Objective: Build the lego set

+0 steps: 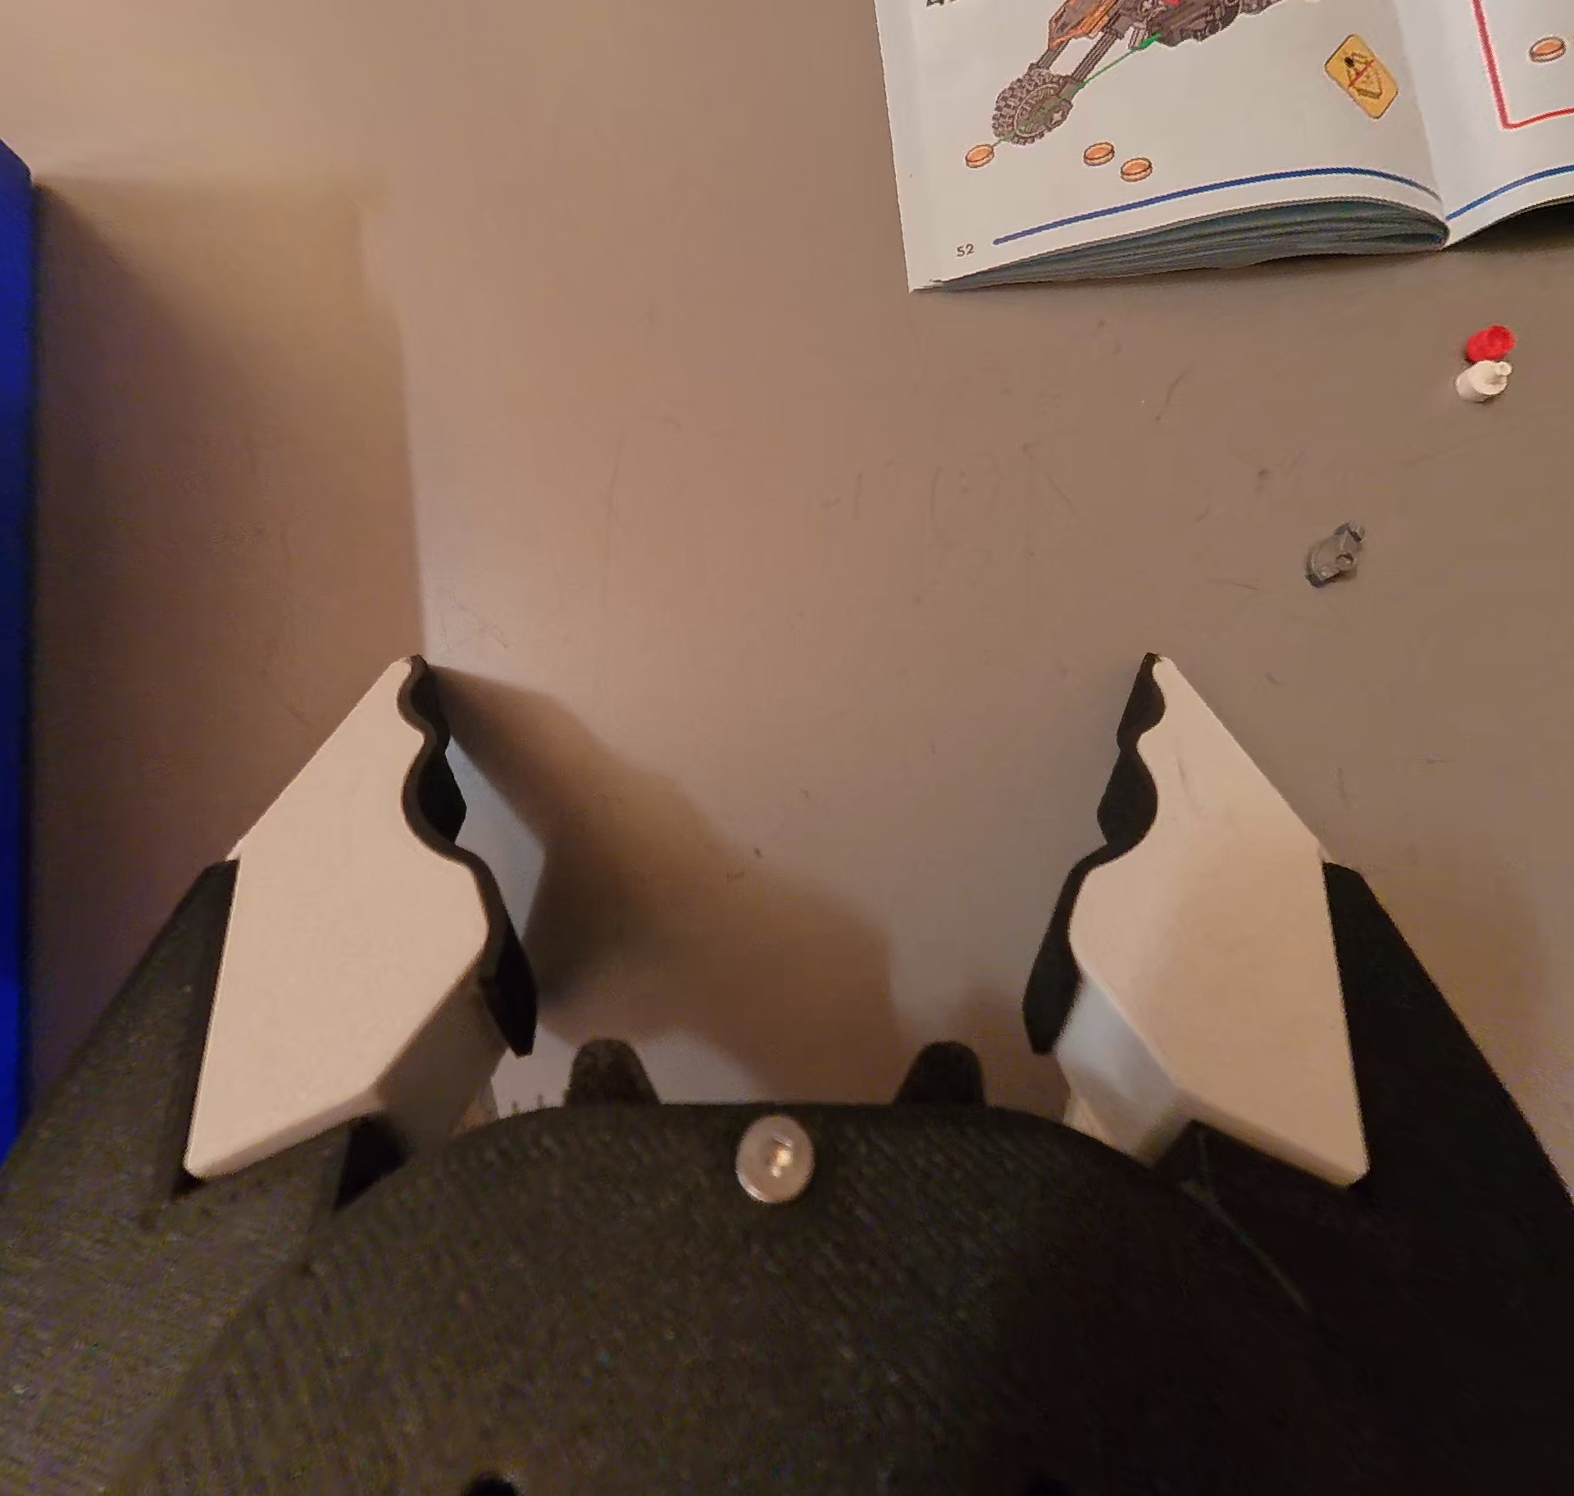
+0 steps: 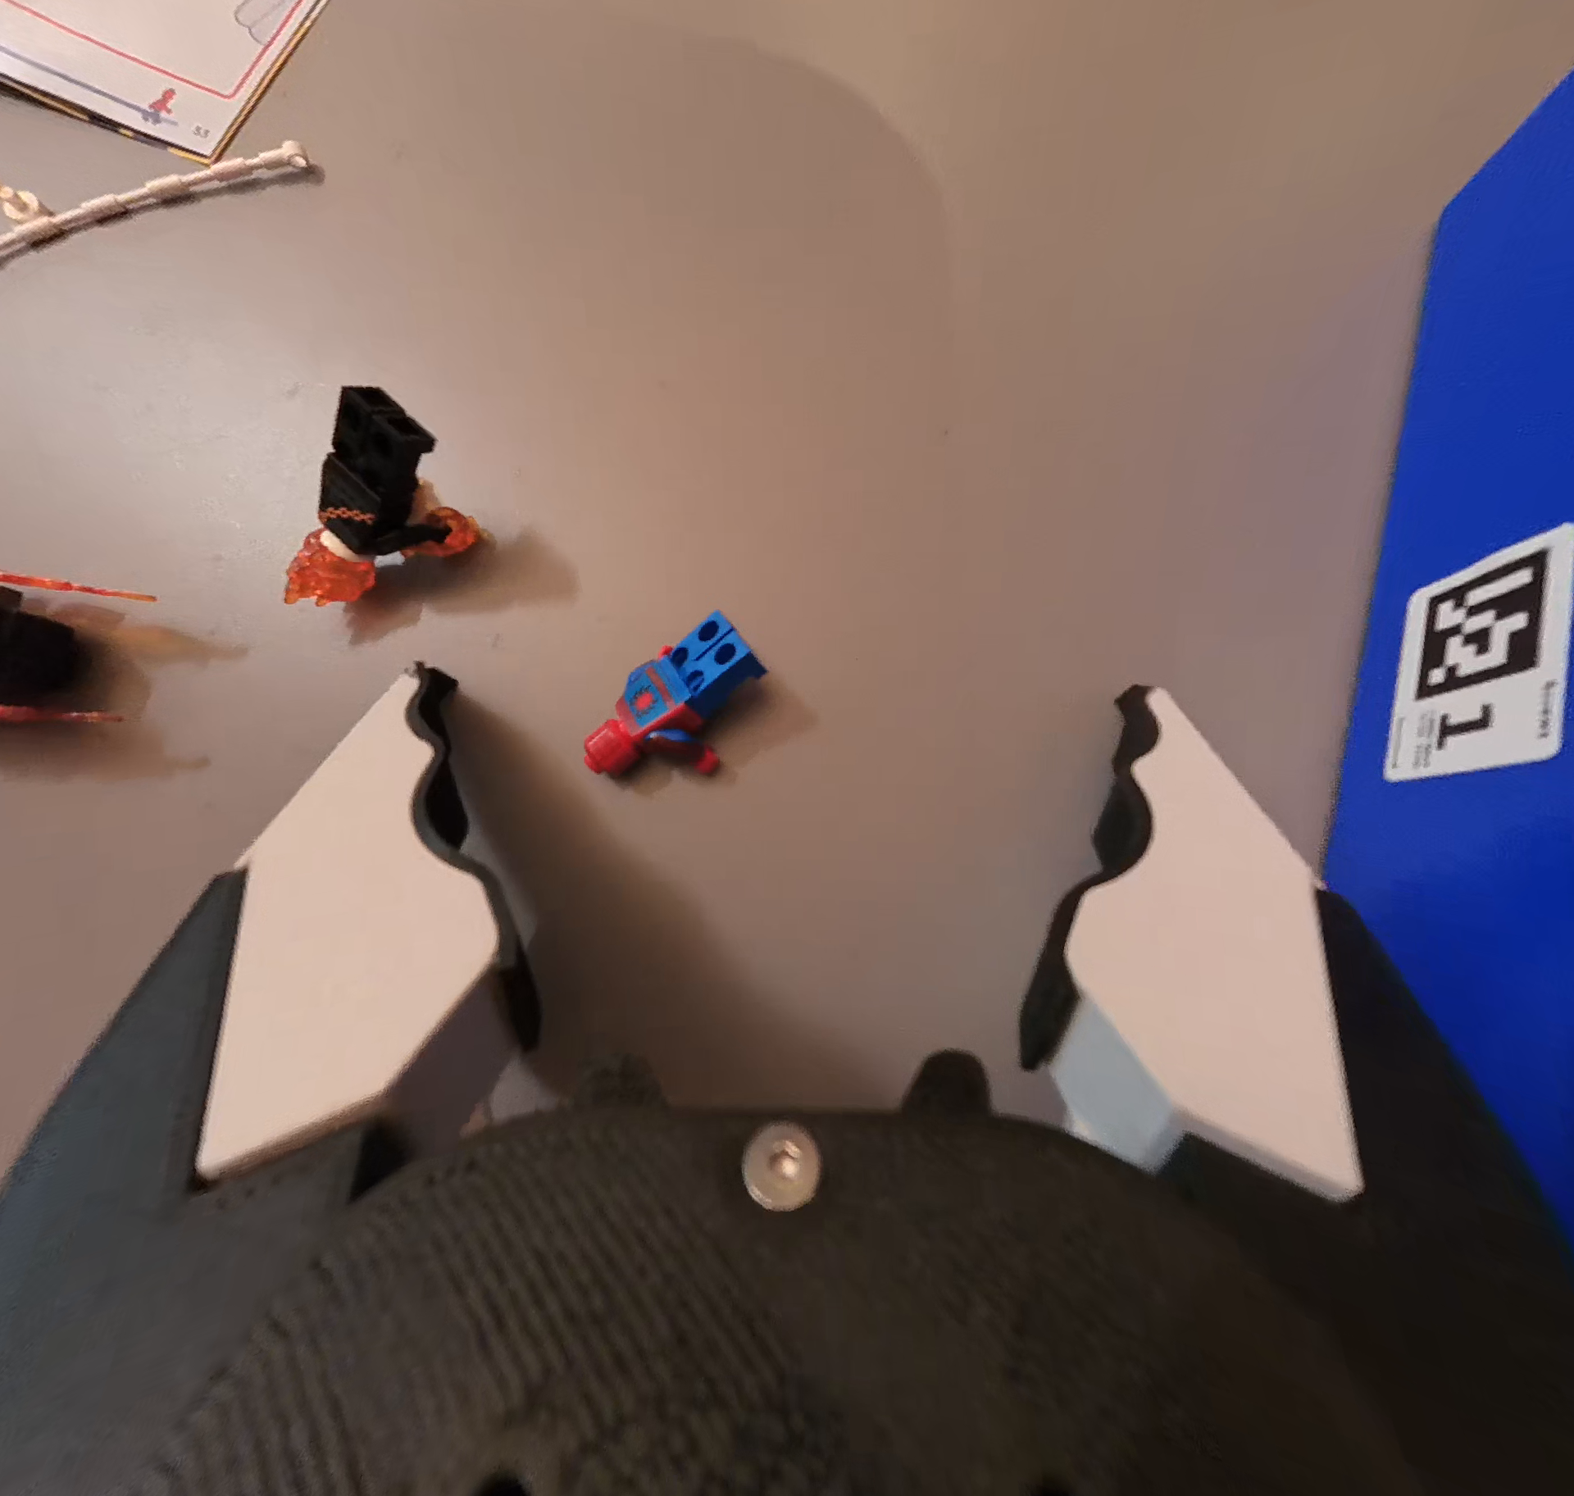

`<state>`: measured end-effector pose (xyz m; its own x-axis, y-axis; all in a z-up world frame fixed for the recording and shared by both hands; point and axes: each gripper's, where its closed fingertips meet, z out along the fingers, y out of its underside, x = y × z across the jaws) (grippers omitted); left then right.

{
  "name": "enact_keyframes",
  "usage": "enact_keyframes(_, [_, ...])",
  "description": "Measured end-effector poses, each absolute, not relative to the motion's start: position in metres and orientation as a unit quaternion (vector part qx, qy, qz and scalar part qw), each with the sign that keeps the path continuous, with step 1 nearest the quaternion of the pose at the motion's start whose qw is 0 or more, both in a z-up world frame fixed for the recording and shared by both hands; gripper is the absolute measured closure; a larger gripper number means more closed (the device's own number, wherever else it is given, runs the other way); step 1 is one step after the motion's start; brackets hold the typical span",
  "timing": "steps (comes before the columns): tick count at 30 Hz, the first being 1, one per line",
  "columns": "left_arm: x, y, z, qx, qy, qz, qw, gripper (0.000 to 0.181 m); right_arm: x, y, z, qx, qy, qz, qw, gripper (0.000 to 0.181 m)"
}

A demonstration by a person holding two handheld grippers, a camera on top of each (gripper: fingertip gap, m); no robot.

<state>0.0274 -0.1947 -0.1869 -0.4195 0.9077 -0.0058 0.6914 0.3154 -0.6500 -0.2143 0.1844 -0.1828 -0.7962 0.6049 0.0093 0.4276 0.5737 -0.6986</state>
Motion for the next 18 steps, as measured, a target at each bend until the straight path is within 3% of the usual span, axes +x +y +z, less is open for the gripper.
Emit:
enact_keyframes(4, [0.0274, -0.1945, -0.1869, -0.506, -0.790, 0.293, 0.184, 0.028, -0.2186, 0.1849, -0.1848, -0.290, -0.882, 0.351, 0.120, 0.023])
enact_keyframes(18, [0.0271, -0.1943, -0.1870, -0.508, -0.789, 0.292, 0.186, 0.029, -0.2181, 0.1841, -0.1847, -0.290, -0.882, 0.351, 0.121, 0.023])
